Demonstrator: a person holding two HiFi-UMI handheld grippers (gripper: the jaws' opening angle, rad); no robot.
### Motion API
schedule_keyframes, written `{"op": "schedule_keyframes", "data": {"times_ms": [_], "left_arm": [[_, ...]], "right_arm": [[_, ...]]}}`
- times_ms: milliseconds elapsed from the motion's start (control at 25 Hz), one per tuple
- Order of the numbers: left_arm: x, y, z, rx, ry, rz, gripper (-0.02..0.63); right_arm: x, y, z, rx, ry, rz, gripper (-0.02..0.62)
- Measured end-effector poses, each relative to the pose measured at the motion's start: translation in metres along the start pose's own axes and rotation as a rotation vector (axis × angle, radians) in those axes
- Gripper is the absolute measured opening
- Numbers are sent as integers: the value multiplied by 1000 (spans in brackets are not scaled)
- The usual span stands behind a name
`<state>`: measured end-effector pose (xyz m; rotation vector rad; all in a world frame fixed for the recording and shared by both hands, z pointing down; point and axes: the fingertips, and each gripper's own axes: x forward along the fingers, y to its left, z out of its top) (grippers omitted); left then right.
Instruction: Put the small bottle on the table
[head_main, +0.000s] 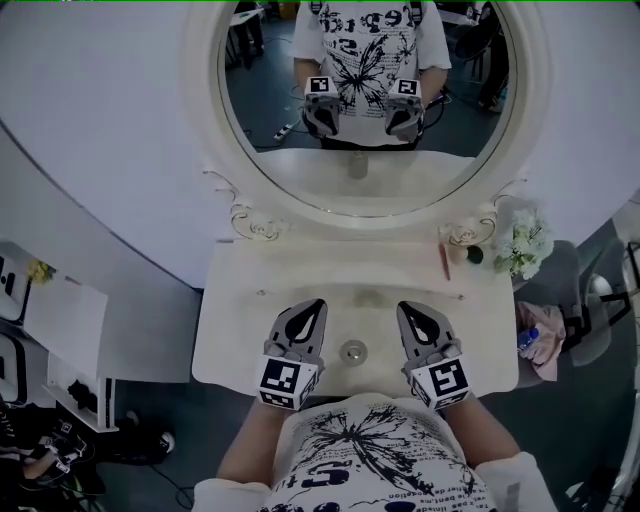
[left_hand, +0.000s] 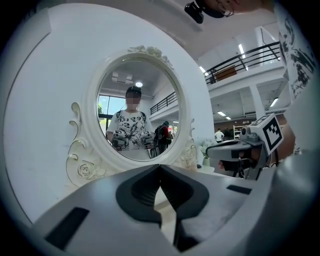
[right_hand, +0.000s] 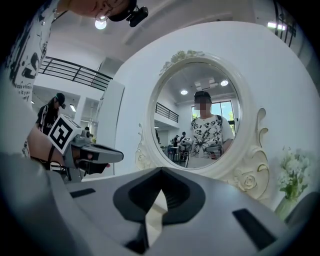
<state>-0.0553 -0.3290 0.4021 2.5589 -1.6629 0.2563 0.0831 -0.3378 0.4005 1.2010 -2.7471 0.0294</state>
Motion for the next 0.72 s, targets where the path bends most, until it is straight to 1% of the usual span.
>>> {"op": "schedule_keyframes", "data": {"times_ms": [120, 320, 560, 720], "left_arm": [[3, -4, 1, 8, 10, -11, 20], [4, -12, 2, 52, 12, -70, 20], [3, -13, 5, 77, 7, -63, 20], [3, -18, 6, 56, 4, -68, 20]], "right_arm": [[-1, -3, -2, -2, 8, -6, 17], [-4, -5, -5, 5, 22, -21, 17], [-10, -2, -8, -2, 31, -31, 17], [-14, 0, -11, -18, 43, -33, 17]]}}
